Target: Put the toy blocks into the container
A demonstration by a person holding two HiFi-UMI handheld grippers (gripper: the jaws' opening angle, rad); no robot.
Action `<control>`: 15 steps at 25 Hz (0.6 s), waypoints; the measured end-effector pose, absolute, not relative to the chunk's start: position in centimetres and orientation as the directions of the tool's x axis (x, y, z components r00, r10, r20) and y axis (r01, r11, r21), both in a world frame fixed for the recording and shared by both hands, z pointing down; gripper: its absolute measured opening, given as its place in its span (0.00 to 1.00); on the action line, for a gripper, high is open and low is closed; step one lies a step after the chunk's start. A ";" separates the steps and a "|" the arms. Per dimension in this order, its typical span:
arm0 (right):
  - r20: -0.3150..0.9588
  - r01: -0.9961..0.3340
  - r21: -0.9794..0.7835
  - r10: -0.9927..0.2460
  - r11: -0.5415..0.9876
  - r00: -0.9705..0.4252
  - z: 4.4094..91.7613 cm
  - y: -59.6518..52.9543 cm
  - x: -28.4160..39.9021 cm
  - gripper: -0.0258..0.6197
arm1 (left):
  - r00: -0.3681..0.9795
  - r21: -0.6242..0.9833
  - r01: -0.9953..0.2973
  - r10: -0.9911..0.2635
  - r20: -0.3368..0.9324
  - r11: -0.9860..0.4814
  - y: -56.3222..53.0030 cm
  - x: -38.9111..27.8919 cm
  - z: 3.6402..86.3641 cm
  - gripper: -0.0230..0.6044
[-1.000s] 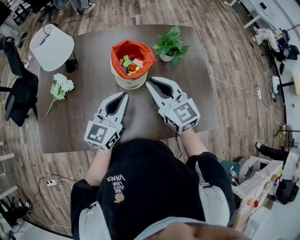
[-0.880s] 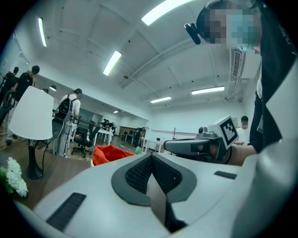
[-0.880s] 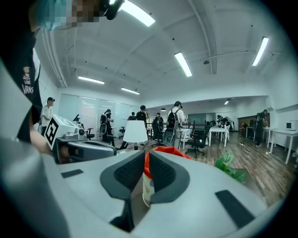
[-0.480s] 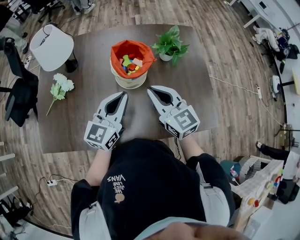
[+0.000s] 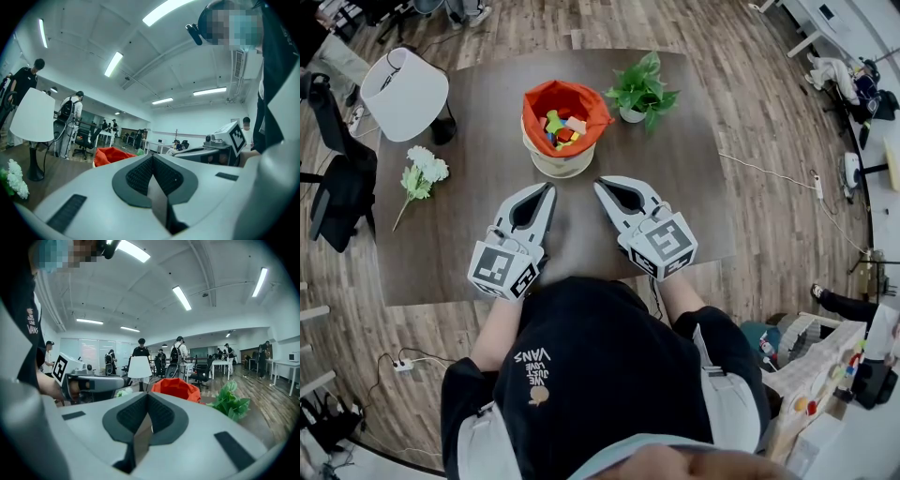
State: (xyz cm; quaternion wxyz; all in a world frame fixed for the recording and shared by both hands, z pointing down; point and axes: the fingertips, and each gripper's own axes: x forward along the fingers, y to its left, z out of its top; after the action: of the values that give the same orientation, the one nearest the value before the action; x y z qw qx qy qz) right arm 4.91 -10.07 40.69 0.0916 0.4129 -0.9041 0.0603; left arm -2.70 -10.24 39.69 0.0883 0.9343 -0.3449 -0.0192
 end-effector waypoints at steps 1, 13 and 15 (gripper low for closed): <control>0.217 -0.757 -0.034 -0.734 0.653 -0.643 40.7 -10.0 4.9 0.07 | 0.762 0.178 -0.641 -0.648 0.025 -0.747 -10.2 -2.7 39.7 0.05; 0.211 -0.758 -0.029 -0.738 0.651 -0.641 40.7 -10.1 5.0 0.07 | 0.762 0.172 -0.641 -0.647 0.028 -0.748 -10.1 -2.6 39.7 0.05; 0.210 -0.758 -0.029 -0.737 0.652 -0.642 40.6 -10.1 5.0 0.07 | 0.761 0.171 -0.643 -0.648 0.028 -0.747 -10.1 -2.6 39.6 0.05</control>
State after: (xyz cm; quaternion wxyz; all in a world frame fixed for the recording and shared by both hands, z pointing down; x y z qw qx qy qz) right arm 5.02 -10.14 40.58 0.0901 0.4132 -0.9044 0.0570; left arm -2.55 -10.09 39.62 0.0853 0.9345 -0.3453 -0.0163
